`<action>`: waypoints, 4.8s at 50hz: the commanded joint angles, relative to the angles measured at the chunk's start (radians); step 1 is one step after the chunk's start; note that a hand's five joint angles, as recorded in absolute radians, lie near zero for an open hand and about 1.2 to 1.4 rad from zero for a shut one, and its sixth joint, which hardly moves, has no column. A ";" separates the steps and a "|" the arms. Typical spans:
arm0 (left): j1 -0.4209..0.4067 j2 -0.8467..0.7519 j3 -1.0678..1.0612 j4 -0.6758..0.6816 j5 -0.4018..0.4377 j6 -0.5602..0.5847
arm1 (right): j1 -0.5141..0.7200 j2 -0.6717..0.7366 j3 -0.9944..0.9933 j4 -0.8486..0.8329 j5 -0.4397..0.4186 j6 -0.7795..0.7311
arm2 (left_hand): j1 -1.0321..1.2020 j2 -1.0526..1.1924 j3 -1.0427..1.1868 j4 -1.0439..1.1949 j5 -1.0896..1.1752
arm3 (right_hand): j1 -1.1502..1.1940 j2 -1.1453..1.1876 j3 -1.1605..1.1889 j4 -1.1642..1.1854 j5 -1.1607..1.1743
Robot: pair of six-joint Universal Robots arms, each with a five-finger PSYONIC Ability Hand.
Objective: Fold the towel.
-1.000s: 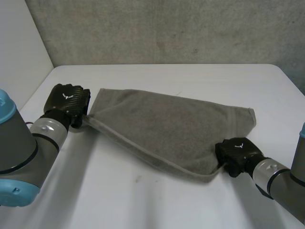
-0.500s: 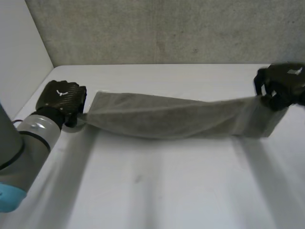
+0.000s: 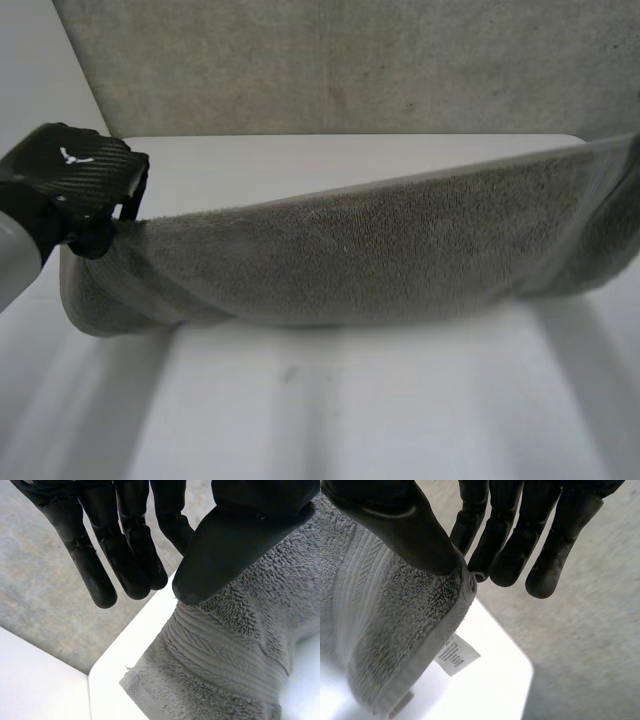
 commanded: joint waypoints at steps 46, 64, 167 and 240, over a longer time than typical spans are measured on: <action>-0.065 -1.058 0.738 0.120 -0.005 0.157 | 0.207 0.785 -0.085 -0.442 0.336 0.002 | 0.197 0.178 0.179 0.177 0.186 | 0.067 0.067 0.064 0.057 0.056; -0.090 -1.088 0.786 0.122 -0.014 0.162 | 0.208 0.832 -0.144 -0.459 0.365 0.000 | -1.024 -1.043 -1.042 -1.045 -1.035 | -1.155 -1.154 -1.157 -1.165 -1.166; 0.010 -0.390 -0.144 0.545 0.037 -0.134 | 0.458 0.288 0.458 -0.805 0.201 -0.014 | -1.024 -1.043 -1.041 -1.044 -1.034 | 0.067 0.067 0.064 0.057 0.056; -0.056 -0.380 -0.170 0.553 0.033 -0.140 | 0.443 0.290 0.784 -0.856 0.060 0.308 | -1.021 -1.040 -1.039 -1.041 -1.032 | -0.983 -0.983 -0.986 -0.993 -0.994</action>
